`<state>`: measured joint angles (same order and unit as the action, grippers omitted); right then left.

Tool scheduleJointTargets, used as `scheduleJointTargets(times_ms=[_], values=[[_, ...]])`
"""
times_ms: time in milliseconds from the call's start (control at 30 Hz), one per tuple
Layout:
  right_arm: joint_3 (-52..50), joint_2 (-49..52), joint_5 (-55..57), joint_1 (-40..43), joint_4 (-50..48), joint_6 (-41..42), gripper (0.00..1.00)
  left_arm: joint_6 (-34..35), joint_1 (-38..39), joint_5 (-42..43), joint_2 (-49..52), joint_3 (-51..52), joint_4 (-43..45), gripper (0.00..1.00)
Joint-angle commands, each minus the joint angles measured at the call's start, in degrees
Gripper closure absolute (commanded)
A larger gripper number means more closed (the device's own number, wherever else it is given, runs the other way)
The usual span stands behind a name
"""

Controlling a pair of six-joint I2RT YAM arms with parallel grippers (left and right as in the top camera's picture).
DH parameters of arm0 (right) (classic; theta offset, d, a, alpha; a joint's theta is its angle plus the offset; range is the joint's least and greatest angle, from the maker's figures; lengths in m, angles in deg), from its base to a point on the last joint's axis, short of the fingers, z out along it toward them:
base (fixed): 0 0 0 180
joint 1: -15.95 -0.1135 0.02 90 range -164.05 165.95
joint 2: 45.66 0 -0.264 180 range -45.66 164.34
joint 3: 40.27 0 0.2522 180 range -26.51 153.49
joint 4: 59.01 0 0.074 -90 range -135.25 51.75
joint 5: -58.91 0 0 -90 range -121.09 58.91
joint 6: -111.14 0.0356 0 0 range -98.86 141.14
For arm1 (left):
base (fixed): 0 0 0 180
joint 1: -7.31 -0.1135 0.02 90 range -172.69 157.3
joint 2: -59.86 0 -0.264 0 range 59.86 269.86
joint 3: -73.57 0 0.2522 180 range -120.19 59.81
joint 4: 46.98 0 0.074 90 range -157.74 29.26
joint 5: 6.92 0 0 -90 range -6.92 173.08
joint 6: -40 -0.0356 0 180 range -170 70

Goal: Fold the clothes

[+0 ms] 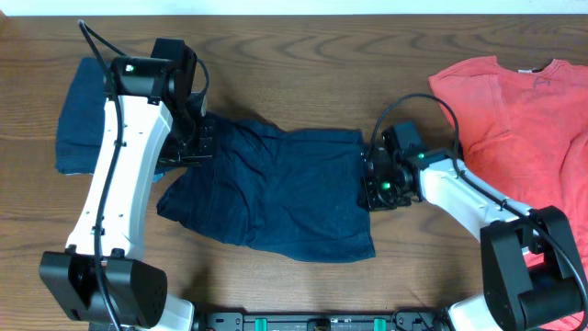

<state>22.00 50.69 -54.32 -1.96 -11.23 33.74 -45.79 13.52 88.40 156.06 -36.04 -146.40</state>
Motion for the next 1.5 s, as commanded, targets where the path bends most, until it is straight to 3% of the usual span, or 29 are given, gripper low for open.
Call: scheduleJointTargets(times_ms=[0, 233, 1000, 1333, 1467], values=[[-3.54, -0.33, -0.13, -0.52, -1.86, 3.28, 0.89, -0.70, 0.13, 4.52, -0.74, -3.48, -0.42, 0.94], [-7.58, -0.33, -0.11, -0.55, -4.04, 4.11, 0.91, 2.75, 0.57, 13.57, -0.61, -5.60, 3.48, 0.94], [-7.61, -0.33, -0.11, -0.52, -4.04, 4.09, 0.91, 18.01, 26.38, 13.60, 15.82, -5.46, 14.29, 0.94], [-7.61, -0.33, 0.79, -0.55, -4.04, 4.09, 0.91, 21.33, 33.09, 12.70, 16.15, -5.07, 19.61, 0.94], [-7.61, -0.35, 0.76, -0.52, -4.04, 4.09, 0.91, 23.21, 34.45, 10.16, 16.22, -3.91, 21.55, 0.87]])
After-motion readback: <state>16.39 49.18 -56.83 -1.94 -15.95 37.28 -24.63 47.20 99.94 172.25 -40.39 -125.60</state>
